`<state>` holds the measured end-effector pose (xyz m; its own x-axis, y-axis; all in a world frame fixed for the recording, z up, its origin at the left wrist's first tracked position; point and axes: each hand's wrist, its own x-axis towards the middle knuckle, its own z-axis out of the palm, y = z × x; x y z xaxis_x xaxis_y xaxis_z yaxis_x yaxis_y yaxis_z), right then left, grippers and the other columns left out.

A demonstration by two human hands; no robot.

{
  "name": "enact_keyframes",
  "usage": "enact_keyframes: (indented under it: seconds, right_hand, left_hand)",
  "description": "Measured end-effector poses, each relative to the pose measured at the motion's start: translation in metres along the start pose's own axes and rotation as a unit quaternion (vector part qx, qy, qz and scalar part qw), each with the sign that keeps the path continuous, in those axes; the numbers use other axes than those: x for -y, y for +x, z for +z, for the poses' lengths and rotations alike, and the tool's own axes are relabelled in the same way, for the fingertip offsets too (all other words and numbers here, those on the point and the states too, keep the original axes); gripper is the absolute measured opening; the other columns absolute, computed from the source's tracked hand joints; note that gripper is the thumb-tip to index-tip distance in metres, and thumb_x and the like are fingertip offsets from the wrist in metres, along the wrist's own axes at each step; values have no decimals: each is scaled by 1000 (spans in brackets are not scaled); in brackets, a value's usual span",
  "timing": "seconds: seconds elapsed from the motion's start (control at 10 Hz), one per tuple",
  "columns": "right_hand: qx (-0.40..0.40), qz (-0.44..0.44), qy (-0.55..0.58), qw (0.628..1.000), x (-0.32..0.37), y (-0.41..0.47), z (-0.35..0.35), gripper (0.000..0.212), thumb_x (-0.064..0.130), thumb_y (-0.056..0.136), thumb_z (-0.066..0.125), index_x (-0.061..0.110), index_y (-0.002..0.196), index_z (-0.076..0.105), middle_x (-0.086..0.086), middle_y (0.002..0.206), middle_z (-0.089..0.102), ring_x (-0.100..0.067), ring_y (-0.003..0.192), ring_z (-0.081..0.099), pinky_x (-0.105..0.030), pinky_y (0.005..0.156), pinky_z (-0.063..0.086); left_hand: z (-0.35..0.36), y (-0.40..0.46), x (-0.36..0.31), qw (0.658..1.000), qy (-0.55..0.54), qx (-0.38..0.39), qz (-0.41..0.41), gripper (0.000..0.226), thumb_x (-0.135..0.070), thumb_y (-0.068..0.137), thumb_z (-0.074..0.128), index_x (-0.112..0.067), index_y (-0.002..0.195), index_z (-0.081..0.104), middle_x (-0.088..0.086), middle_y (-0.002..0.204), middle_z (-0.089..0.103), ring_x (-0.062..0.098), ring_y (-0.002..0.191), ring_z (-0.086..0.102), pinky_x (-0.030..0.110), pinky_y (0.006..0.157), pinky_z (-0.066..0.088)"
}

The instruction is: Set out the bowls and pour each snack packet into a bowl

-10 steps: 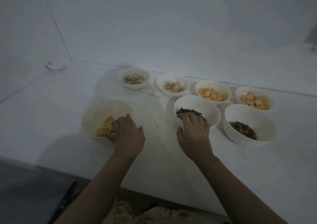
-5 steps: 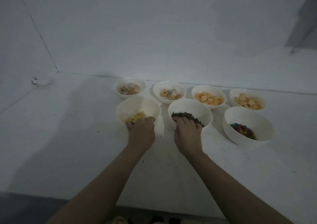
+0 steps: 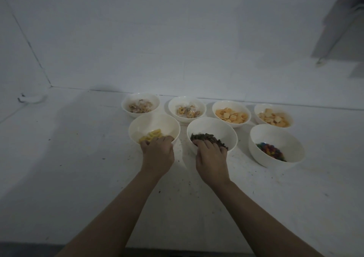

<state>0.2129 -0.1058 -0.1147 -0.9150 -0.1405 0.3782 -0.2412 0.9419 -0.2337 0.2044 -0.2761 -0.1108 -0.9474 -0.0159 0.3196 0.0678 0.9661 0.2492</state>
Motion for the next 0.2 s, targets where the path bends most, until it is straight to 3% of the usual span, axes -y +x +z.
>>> enact_keyframes:
  seconds: [0.1,0.2]
  right_hand:
    - [-5,2,8,1000,2,3,-5,38,12,93,50,22,129,60,1,120,65,-26,110,57,-44,95,38]
    - [-64,-34,43,996,2,-11,-13,39,11,89,56,23,126,59,3,122,62,-21,115,52,-42,102,37]
  left_hand:
    - [-9,4,-4,1000,-18,-16,-6,36,-29,85,41,-20,111,64,-1,106,68,26,103,57,44,86,31]
    - [-18,-24,-7,992,-66,-103,-16,29,-33,85,48,-23,109,62,-2,115,62,24,114,52,47,90,32]
